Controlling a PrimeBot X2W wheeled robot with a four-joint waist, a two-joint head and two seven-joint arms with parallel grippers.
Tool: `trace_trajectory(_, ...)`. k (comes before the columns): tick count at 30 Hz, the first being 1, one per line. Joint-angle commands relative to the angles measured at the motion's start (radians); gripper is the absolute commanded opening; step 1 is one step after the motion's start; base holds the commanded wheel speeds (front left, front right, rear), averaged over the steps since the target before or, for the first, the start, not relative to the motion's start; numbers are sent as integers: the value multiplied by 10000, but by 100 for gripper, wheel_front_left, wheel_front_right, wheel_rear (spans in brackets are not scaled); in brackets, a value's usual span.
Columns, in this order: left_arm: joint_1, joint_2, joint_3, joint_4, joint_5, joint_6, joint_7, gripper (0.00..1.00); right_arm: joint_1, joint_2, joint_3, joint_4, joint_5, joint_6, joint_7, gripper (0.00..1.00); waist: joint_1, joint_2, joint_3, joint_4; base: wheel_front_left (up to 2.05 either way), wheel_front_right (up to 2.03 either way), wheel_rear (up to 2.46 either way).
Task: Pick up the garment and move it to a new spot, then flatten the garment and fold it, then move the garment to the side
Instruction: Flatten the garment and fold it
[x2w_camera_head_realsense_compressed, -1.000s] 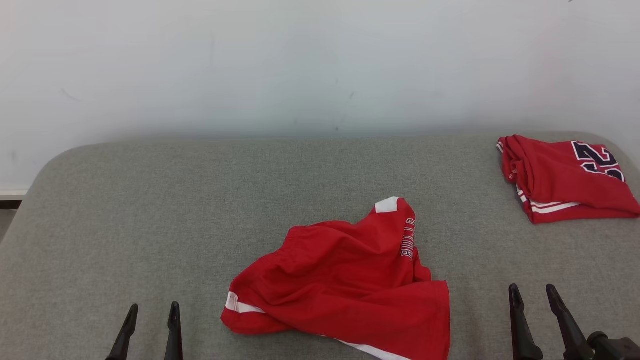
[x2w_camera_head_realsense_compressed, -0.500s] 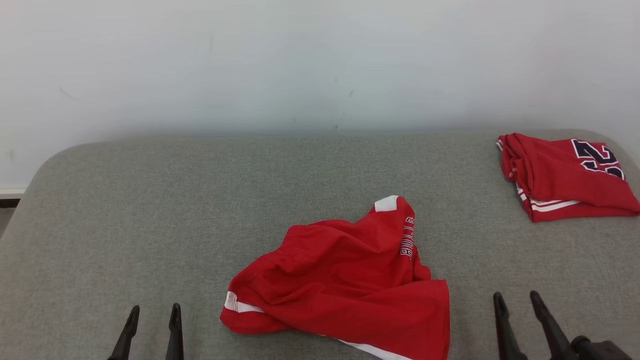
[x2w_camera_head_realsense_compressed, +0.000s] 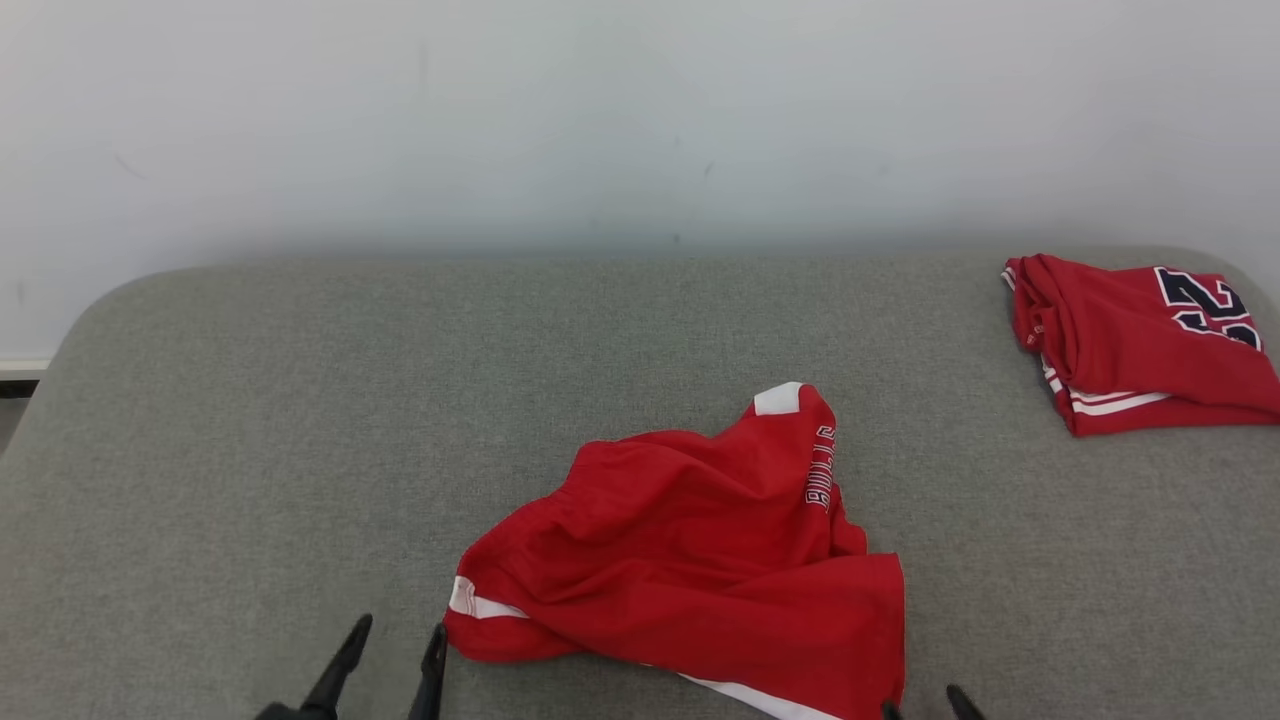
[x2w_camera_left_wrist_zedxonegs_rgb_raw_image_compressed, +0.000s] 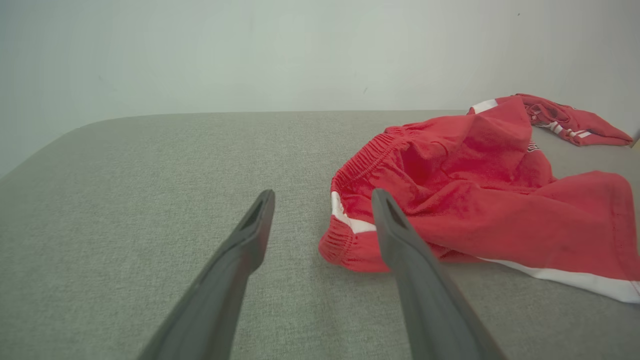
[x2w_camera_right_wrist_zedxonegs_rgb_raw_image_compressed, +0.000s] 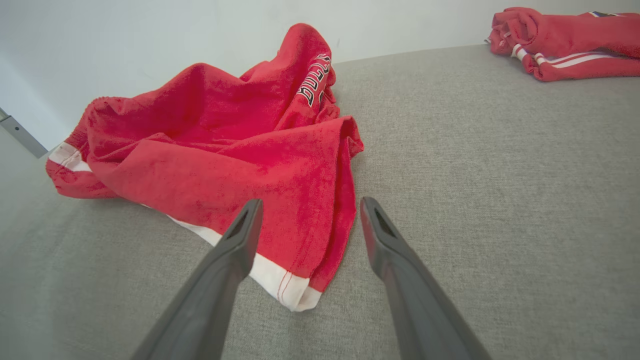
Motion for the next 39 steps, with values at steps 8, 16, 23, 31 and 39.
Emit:
trace_trajectory(8,-1154,1132,-1224,684,-1004,26,-28,100,-354,-381,910,1036,-27,-30,2,100,-1,0,313,-195,0,0,0)
trace_trajectory(16,-2060,1798,-2666,1525,-1838,25,-28,100,-947,-264,1676,1755,-83,-30,1,100,-1,0,496,-381,0,0,0)
trace_trajectory(23,-2698,2174,-3635,2275,-2409,24,-28,100,-1431,-151,2122,2386,96,-30,1,100,-1,0,569,-430,0,0,0)
trace_trajectory(31,-3223,2255,-4212,2798,-2757,24,-28,100,-1762,-77,2361,2715,196,-30,1,100,-1,0,636,-384,0,0,0)
trace_trajectory(39,-3795,2190,-5193,3368,-3524,23,-30,100,-2020,10,2603,2986,381,-30,3,95,-1,0,724,-444,0,0,0)
